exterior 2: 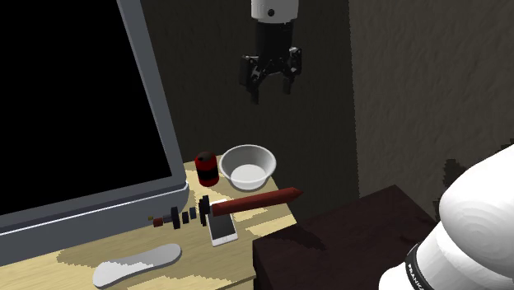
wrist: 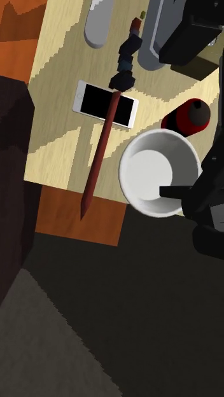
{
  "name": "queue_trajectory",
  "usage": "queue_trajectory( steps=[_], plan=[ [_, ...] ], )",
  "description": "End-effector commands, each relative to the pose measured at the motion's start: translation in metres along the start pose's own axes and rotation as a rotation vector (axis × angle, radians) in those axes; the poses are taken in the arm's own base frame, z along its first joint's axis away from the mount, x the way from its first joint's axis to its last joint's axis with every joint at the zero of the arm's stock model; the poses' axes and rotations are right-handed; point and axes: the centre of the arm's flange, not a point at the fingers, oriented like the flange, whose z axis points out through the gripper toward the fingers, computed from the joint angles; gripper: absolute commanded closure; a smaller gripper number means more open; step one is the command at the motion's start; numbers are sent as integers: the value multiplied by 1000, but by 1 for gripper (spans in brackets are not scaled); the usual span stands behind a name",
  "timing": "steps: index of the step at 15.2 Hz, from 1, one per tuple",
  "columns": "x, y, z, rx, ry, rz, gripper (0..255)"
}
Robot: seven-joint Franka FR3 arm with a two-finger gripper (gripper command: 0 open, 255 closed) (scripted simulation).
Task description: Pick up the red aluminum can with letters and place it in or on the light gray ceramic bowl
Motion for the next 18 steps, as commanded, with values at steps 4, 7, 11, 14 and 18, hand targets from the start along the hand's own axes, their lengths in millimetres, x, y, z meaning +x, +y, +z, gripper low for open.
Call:
queue_trajectory(
  steps=[4, 7, 11, 14, 18],
  plan=[
    [41, -21, 47, -2, 6, -3, 0],
    [66, -32, 75, -3, 9, -4, 0],
    [99, -48, 112, -4, 13, -6, 0],
    [125, -59, 140, -6, 15, -8, 0],
    [158, -75, 177, -7, 19, -10, 0]
  ],
)
